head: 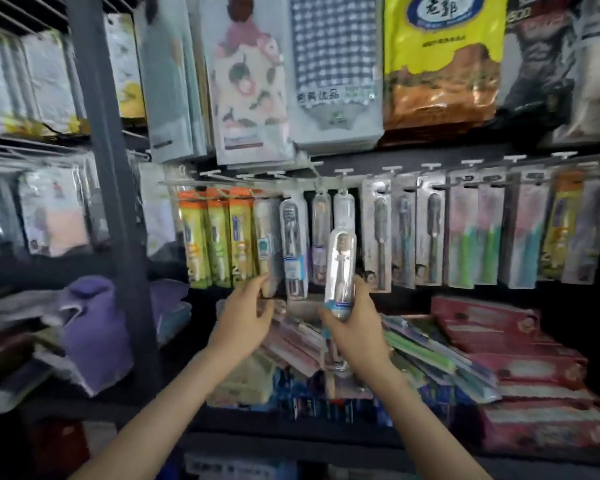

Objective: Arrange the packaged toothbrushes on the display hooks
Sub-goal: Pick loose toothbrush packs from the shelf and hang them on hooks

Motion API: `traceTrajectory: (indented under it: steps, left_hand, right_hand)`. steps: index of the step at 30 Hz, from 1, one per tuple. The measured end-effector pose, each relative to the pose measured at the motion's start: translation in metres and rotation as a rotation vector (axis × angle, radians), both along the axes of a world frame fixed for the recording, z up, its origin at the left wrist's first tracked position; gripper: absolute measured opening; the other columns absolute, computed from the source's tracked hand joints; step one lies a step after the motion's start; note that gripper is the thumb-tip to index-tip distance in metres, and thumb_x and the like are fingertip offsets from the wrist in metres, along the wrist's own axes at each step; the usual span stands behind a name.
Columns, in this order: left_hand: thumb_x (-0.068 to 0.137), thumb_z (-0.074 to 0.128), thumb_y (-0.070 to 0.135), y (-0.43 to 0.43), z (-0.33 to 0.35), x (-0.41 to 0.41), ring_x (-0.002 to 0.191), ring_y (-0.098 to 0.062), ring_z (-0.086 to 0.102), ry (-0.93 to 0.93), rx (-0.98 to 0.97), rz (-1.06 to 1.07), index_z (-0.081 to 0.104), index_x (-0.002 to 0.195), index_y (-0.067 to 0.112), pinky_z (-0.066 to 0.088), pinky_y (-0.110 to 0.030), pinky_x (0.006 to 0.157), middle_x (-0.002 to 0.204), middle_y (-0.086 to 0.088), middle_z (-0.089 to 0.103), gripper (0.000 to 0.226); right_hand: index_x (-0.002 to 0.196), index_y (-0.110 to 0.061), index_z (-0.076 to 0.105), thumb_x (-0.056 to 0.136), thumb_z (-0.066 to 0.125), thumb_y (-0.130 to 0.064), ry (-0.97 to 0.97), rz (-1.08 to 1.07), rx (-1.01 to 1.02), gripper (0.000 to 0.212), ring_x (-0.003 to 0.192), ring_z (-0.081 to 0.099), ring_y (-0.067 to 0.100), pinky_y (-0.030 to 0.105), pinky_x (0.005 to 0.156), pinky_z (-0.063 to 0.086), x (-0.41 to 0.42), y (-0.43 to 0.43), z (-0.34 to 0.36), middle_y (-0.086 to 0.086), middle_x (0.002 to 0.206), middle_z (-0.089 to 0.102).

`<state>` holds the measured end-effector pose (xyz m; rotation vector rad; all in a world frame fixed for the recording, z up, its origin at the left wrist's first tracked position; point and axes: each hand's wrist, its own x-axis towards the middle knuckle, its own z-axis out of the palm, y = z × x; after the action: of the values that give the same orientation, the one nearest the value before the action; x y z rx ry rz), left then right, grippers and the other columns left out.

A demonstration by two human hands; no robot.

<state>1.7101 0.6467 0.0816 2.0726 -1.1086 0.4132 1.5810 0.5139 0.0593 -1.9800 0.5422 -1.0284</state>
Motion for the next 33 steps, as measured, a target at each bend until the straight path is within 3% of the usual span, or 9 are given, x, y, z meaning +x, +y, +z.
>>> traceTrajectory:
  steps: [3, 7, 13, 18, 22, 26, 29, 31, 33]
  left_hand:
    - [0.095, 0.05, 0.021, 0.003, 0.005, 0.026, 0.125, -0.024, 0.045, -0.071, 0.011, 0.001, 0.029, 0.145, 0.028, 0.043, -0.043, 0.099, 0.144, -0.002, 0.036, 0.055]
    - [0.094, 0.05, 0.021, -0.012, 0.019, 0.042, 0.144, -0.024, 0.015, -0.203, 0.017, 0.058, 0.014, 0.15, 0.028, 0.02, -0.038, 0.117, 0.157, -0.006, 0.012, 0.067]
    - [0.092, 0.052, 0.02, -0.026, 0.036, 0.071, 0.145, -0.029, 0.006, -0.346, 0.033, 0.086, 0.011, 0.151, 0.026, 0.014, -0.043, 0.119, 0.158, -0.011, -0.001, 0.072]
    - [0.094, 0.051, 0.019, -0.032, 0.033, 0.083, 0.146, -0.026, -0.001, -0.343, 0.097, 0.043, 0.004, 0.151, 0.028, 0.006, -0.038, 0.118, 0.159, -0.005, -0.005, 0.075]
    - [0.095, 0.048, 0.014, -0.035, 0.031, 0.09, 0.146, -0.022, -0.004, -0.336, 0.085, 0.019, 0.0, 0.151, 0.025, 0.0, -0.034, 0.117, 0.159, -0.003, -0.01, 0.075]
    - [0.095, 0.046, 0.01, -0.036, 0.033, 0.094, 0.146, -0.019, -0.008, -0.347, 0.066, 0.012, -0.002, 0.151, 0.025, -0.007, -0.03, 0.113, 0.158, -0.001, -0.014, 0.075]
    - [0.096, 0.046, 0.011, -0.037, 0.036, 0.099, 0.146, -0.019, -0.008, -0.375, 0.06, 0.0, -0.001, 0.151, 0.025, -0.008, -0.029, 0.112, 0.158, -0.001, -0.013, 0.074]
    - [0.096, 0.046, 0.013, -0.037, 0.036, 0.104, 0.146, -0.02, -0.007, -0.39, 0.065, 0.0, 0.0, 0.151, 0.025, -0.008, -0.03, 0.111, 0.158, -0.003, -0.013, 0.073]
    - [0.096, 0.046, 0.015, -0.037, 0.037, 0.106, 0.146, -0.022, -0.007, -0.393, 0.068, 0.006, -0.001, 0.151, 0.025, -0.007, -0.031, 0.112, 0.158, -0.005, -0.013, 0.073]
  right_hand:
    - [0.152, -0.023, 0.005, 0.091, 0.059, -0.032, 0.064, -0.032, -0.068, 0.081, 0.131, 0.039, 0.019, 0.032, 0.098, 0.038, 0.017, 0.005, 0.012, -0.001, 0.154, 0.023]
    - [0.151, -0.028, 0.0, 0.09, 0.059, -0.034, 0.098, -0.127, -0.121, 0.085, 0.088, 0.057, 0.022, 0.029, 0.066, 0.045, 0.034, -0.007, 0.029, 0.014, 0.137, 0.044]
    - [0.15, -0.034, -0.005, 0.09, 0.057, -0.038, 0.149, -0.183, -0.258, 0.087, 0.067, 0.06, 0.009, 0.032, 0.068, 0.051, 0.039, -0.007, 0.041, 0.01, 0.147, 0.036]
    - [0.148, -0.037, -0.007, 0.092, 0.055, -0.04, 0.237, -0.189, -0.41, 0.084, 0.076, 0.057, 0.012, 0.03, 0.069, 0.051, 0.045, 0.01, 0.036, -0.002, 0.15, 0.029]
    - [0.15, -0.033, -0.005, 0.091, 0.056, -0.04, 0.251, -0.203, -0.363, 0.085, 0.067, 0.054, 0.003, 0.025, 0.067, 0.043, 0.058, 0.011, 0.043, 0.006, 0.155, 0.022]
    - [0.151, -0.025, 0.0, 0.089, 0.059, -0.038, 0.215, -0.23, -0.234, 0.087, 0.091, 0.059, 0.02, 0.029, 0.071, 0.047, 0.07, 0.0, 0.044, 0.011, 0.152, 0.026]
    - [0.142, -0.014, 0.023, 0.087, 0.062, -0.038, 0.16, -0.263, -0.103, 0.072, 0.068, 0.056, 0.017, 0.02, 0.049, 0.041, 0.07, -0.013, 0.042, 0.014, 0.124, 0.051]
    - [0.13, -0.011, 0.032, 0.086, 0.063, -0.036, 0.148, -0.276, -0.034, 0.06, 0.065, 0.055, 0.017, 0.023, 0.05, 0.042, 0.067, -0.021, 0.039, 0.013, 0.107, 0.053]
    - [0.133, -0.012, 0.031, 0.086, 0.062, -0.037, 0.166, -0.299, -0.036, 0.061, 0.07, 0.056, 0.016, 0.028, 0.057, 0.047, 0.063, -0.027, 0.037, 0.014, 0.113, 0.053]
